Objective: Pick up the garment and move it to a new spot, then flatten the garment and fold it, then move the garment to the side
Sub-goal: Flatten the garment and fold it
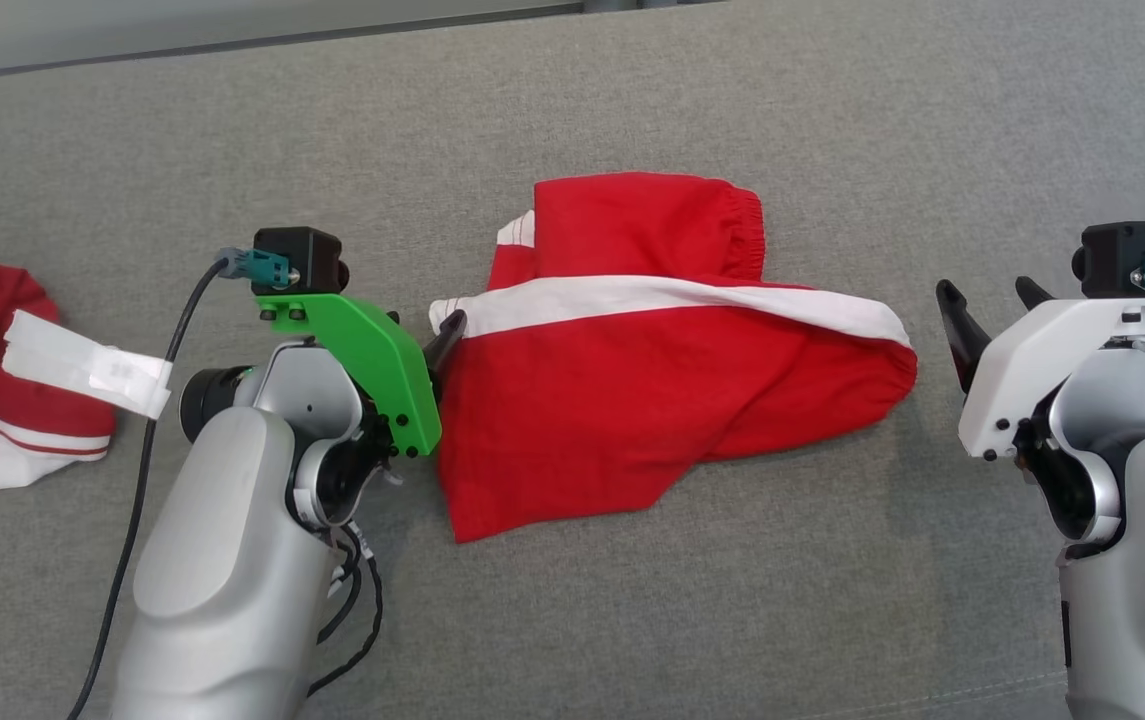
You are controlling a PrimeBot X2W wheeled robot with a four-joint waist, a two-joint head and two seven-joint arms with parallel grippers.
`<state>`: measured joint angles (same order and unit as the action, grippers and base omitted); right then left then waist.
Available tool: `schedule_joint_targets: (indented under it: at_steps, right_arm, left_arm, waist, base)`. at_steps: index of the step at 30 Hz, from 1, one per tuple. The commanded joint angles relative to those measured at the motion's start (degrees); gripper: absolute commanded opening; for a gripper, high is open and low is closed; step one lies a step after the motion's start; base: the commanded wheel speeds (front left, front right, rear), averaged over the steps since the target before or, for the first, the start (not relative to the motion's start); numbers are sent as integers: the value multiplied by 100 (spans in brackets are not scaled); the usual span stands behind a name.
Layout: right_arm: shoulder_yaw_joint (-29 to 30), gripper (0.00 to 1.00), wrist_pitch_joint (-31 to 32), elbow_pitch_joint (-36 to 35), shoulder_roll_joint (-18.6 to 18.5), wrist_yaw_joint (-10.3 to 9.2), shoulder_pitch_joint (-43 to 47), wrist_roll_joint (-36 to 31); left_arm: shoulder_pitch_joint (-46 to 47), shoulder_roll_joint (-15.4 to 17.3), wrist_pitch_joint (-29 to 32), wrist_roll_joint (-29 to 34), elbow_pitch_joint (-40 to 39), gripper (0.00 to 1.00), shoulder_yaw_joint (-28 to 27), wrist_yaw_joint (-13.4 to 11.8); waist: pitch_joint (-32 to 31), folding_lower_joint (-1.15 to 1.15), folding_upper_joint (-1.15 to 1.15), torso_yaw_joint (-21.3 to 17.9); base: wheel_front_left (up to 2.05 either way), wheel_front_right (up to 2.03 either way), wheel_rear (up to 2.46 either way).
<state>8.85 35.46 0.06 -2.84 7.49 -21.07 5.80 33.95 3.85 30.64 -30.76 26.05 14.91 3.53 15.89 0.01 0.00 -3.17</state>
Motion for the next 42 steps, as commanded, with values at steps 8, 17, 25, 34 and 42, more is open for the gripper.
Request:
schedule_joint_targets:
  at_steps: [8,17,25,34,42]
  right_arm:
    - [-40,100,-99,171,-9,0,-100,14]
    - [-18,100,-20,388,-11,0,-288,184]
    - [-65,100,-105,463,-11,0,-330,272]
    - [-68,100,-54,467,-10,0,-284,282]
    - [-15,100,480,481,-11,0,-298,562]
  left_arm:
    - [220,15,90,37,61,100,7,-227]
    - [251,-2,400,-231,15,100,-10,-247]
    - [298,-50,392,-433,23,88,123,-167]
    - [355,-47,305,-441,-1,0,268,-144]
    - [350,41,380,-448,-30,0,282,-198]
  waist:
    - [279,-1,0,-203]
    - [345,-1,0,-169]
    - [424,-1,0,-216]
    - [463,-1,0,-263]
    - [482,-1,0,-177]
  base:
    - [0,0,0]
    - [0,0,0]
    - [0,0,0]
    - [0,0,0]
    - [0,0,0]
